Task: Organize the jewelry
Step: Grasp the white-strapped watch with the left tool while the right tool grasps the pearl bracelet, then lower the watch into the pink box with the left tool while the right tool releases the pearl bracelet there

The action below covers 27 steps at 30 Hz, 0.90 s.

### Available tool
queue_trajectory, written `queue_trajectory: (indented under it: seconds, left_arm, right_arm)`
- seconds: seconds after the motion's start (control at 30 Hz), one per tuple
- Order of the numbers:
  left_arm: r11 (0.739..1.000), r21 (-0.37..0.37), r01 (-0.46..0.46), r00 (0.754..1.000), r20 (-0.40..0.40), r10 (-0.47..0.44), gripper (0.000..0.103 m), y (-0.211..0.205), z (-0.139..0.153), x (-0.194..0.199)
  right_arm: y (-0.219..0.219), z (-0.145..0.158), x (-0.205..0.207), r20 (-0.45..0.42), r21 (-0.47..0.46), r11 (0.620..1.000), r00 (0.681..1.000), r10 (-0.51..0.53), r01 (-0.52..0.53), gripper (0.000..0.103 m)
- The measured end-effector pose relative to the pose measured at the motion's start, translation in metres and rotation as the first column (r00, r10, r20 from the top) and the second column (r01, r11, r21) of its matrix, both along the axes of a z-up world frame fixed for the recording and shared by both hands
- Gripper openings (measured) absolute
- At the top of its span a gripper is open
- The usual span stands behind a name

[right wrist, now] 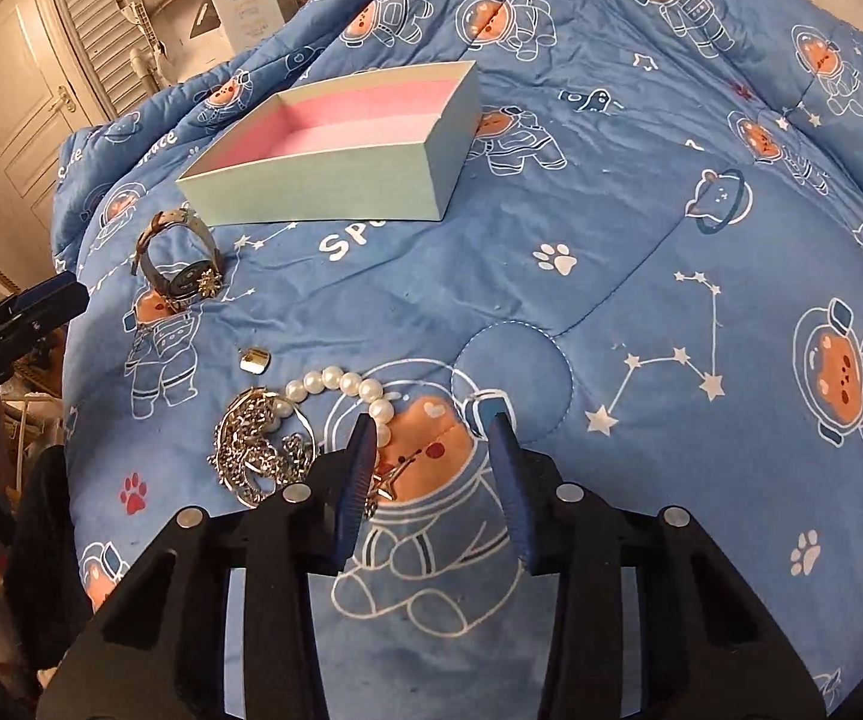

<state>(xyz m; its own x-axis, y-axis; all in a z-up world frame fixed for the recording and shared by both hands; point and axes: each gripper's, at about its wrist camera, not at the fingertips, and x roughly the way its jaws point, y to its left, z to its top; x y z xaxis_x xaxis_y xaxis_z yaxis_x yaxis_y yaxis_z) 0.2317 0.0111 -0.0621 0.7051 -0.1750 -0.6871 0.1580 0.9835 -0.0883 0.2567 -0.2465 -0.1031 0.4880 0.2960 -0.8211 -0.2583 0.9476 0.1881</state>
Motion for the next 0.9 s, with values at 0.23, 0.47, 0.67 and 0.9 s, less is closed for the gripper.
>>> queue_trajectory:
  seconds: [0.23,0.47,0.67,0.9]
  left_arm:
    - [0.999,0.016,0.05,0.998,-0.038,-0.049,0.058,-0.01,-0.013,0.034]
    - [0.997,0.0,0.078,0.995,-0.065,-0.078,0.019,-0.02,-0.025,0.057]
    - [0.997,-0.019,0.08,0.996,-0.042,-0.081,0.015,-0.023,-0.023,0.051]
    - [0.994,-0.054,0.092,0.996,0.005,-0.092,0.014,-0.019,-0.004,0.035]
  right_arm:
    - [0.016,-0.015,0.017,-0.049,0.01,0.999,0.998,0.037,-0.037,0.032]
    - [0.029,-0.014,0.014,-0.007,-0.054,0.991,0.992,0.122,-0.122,0.012]
    - [0.032,-0.01,0.01,0.031,-0.071,0.988,0.99,0.137,-0.135,0.011]
    - [0.037,0.019,-0.006,0.111,-0.069,0.982,0.977,0.183,-0.176,0.01]
